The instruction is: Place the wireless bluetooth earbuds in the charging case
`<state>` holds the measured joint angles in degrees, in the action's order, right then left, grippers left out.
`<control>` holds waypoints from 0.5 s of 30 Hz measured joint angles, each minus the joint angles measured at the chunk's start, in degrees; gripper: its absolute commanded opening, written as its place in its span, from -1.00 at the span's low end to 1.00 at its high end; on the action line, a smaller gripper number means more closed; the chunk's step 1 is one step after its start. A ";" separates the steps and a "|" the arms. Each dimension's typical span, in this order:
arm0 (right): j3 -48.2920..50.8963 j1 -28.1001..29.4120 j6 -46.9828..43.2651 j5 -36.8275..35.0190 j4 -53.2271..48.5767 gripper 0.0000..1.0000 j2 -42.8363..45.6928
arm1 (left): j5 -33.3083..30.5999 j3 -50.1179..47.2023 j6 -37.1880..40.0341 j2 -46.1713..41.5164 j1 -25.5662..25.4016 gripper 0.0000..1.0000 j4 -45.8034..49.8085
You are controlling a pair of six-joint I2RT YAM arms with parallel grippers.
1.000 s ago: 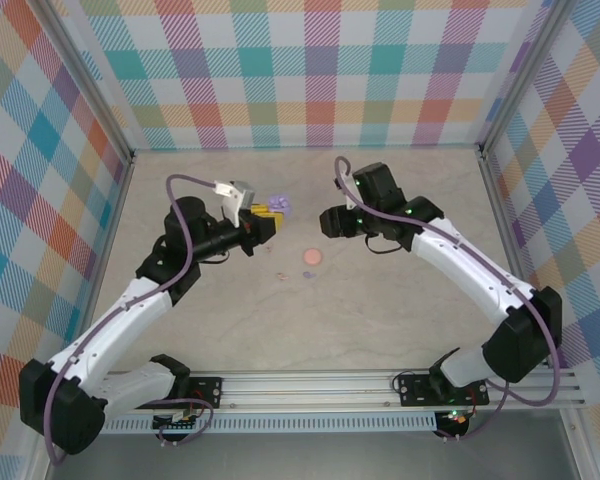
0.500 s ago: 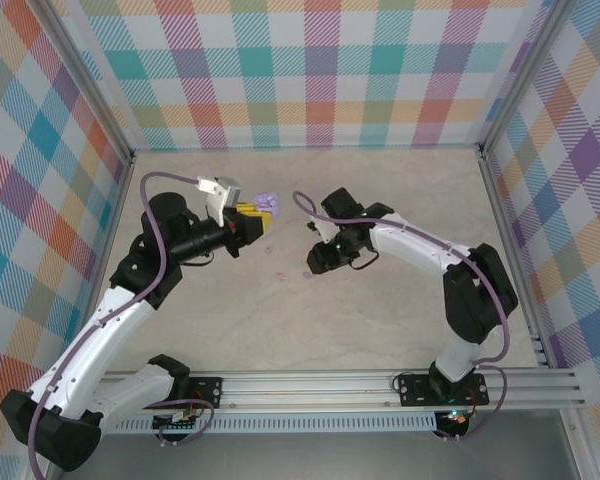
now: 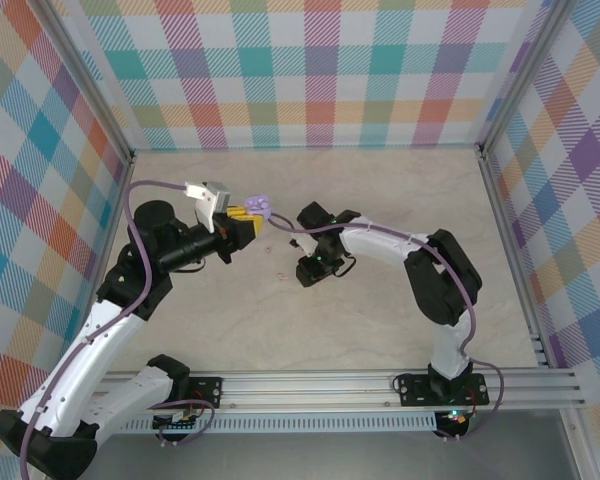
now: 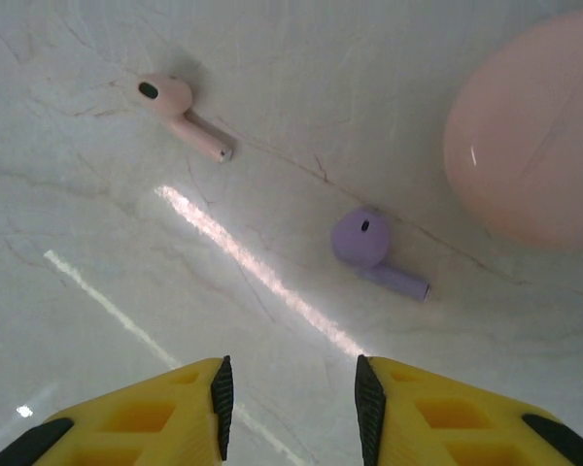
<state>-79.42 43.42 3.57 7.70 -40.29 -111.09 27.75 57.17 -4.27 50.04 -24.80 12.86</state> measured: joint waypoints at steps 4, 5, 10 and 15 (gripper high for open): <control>-1.66 0.92 -0.28 -3.06 0.11 -0.19 -1.88 | -0.02 0.00 0.00 -0.17 0.00 -0.86 0.72; -1.84 0.94 -0.48 -3.56 0.07 -0.19 -2.16 | -0.02 0.00 0.02 -0.24 0.00 -0.86 0.74; -4.13 1.27 -1.55 -5.46 -0.94 -0.15 -4.07 | -0.02 0.00 0.02 -0.44 0.00 -0.86 0.76; -5.14 1.27 -2.38 -6.60 -1.38 -0.08 -5.90 | -0.02 0.00 0.02 -0.44 0.00 -0.86 0.79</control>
<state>-84.55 44.69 1.19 1.10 -41.67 -116.99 27.73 57.17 -4.25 49.60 -24.80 13.65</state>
